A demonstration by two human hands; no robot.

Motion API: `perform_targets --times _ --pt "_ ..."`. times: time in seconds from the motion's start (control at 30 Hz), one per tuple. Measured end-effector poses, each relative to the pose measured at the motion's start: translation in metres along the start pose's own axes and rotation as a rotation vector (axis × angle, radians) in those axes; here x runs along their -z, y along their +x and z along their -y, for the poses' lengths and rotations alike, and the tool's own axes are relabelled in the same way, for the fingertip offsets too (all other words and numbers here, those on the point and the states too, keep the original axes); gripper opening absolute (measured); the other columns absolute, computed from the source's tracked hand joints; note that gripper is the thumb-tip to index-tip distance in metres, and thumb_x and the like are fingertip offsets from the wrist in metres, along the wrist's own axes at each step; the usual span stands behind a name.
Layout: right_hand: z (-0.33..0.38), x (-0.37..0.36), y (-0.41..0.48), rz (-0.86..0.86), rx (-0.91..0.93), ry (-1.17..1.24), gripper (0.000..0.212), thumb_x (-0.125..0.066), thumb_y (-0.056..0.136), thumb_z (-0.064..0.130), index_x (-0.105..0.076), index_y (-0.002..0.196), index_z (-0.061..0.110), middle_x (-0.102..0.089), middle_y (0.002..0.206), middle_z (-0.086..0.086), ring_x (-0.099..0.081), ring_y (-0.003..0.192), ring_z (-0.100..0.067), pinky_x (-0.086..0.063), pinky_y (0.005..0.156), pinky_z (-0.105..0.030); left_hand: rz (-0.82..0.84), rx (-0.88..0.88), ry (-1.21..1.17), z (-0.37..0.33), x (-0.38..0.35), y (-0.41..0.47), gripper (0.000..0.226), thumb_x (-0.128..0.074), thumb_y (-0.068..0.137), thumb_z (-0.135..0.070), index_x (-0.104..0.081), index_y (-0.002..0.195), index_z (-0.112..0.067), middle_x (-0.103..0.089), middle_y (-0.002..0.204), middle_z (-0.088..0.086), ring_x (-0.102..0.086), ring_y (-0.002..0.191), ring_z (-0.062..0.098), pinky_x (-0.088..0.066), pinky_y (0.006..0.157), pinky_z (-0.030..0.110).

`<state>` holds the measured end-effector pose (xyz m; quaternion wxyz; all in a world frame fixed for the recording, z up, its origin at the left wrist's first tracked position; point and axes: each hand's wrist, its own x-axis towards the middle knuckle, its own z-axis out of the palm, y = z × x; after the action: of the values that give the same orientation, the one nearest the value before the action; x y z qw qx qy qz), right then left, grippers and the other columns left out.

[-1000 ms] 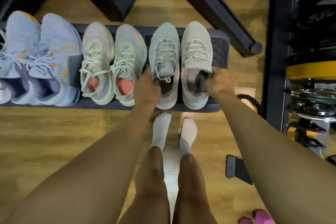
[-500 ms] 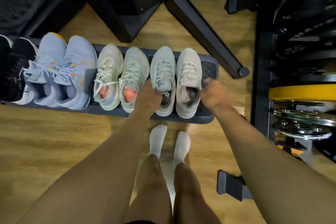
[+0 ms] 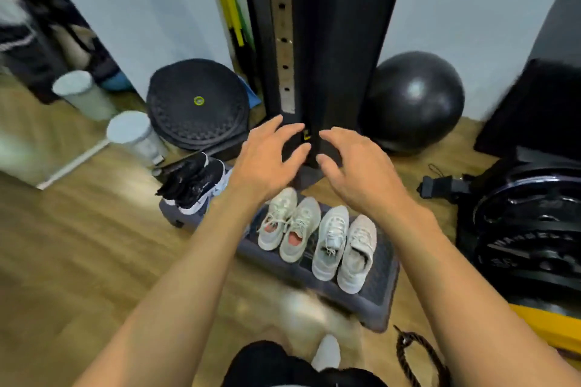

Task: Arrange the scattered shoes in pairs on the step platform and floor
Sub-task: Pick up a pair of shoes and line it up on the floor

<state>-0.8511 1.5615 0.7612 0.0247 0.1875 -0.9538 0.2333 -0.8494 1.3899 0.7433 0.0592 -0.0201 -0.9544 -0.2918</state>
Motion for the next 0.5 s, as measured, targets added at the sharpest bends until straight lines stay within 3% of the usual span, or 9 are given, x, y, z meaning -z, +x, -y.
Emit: perform_targets --times 0.23,0.37,0.5 --pt "0.146 0.035 0.024 -0.038 0.351 0.048 0.052 -0.050 0.091 0.046 -0.044 0.140 0.028 -0.042 0.147 0.005 -0.038 0.136 -0.014 -0.034 0.110 -0.039 -0.299 0.030 0.047 0.029 0.159 -0.067 0.044 -0.053 0.090 -0.046 -0.051 0.132 -0.035 -0.041 0.148 0.000 -0.031 0.138 0.017 -0.024 0.114 0.040" --pt "0.239 0.017 0.027 -0.007 0.510 0.066 0.055 -0.047 0.090 0.051 -0.043 0.140 0.029 -0.042 0.148 0.006 -0.035 0.138 -0.011 -0.035 0.110 -0.042 -0.423 0.125 0.131 0.076 0.235 -0.125 0.045 -0.054 0.090 -0.046 -0.052 0.133 -0.033 -0.041 0.147 -0.001 -0.032 0.137 0.015 -0.022 0.111 0.030" --pt "0.341 -0.019 0.020 0.042 0.645 0.113 0.054 -0.047 0.090 0.051 -0.045 0.139 0.028 -0.044 0.146 0.007 -0.038 0.136 -0.012 -0.035 0.109 -0.041 -0.486 0.263 0.193 0.137 0.302 -0.199 0.047 -0.054 0.090 -0.047 -0.051 0.134 -0.031 -0.039 0.148 -0.001 -0.030 0.138 0.015 -0.025 0.114 0.040"
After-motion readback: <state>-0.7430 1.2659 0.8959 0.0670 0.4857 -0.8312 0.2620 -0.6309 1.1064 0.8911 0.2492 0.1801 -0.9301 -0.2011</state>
